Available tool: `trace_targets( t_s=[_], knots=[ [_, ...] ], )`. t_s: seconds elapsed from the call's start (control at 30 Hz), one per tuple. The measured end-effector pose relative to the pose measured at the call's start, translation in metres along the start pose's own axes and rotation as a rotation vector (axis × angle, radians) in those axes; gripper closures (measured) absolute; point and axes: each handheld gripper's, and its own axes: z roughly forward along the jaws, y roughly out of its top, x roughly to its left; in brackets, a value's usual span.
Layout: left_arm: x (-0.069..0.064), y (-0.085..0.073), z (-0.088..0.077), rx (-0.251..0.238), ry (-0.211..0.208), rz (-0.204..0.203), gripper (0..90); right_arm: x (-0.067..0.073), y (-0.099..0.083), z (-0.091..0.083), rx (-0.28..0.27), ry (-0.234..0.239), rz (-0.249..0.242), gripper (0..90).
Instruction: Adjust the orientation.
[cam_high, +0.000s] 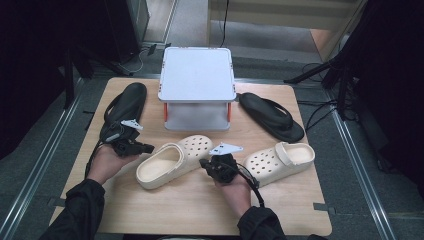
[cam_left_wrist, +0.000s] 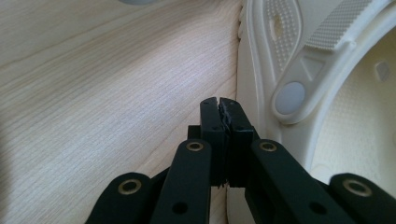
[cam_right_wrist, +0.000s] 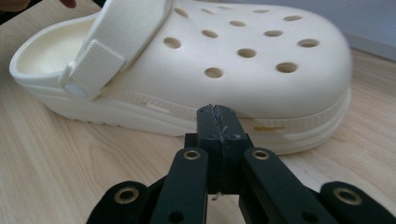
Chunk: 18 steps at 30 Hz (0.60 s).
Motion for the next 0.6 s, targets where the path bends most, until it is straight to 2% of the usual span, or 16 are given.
trace_targets(
  t_s=[0.1, 0.17, 0.33, 0.6],
  knots=[
    [-0.001, 0.0001, 0.0025, 0.011, -0.002, 0.003, 89.3, 0.0021, -0.0003, 0.0027, 0.003, 0.004, -0.004, 90.0],
    [-0.0021, -0.0003, 0.0061, 0.015, -0.017, -0.014, 89.3, 0.0022, -0.0002, 0.0045, 0.006, 0.004, -0.001, 90.0],
    [-0.0072, 0.0006, 0.0109, 0.032, -0.018, 0.004, 89.5, 0.0013, -0.0009, 0.0087, 0.008, 0.0, 0.0, 90.0],
    [-0.0096, -0.0013, 0.0105, 0.032, -0.022, 0.0, 89.3, -0.0012, 0.0002, 0.0092, 0.007, -0.002, 0.004, 90.0]
  ],
)
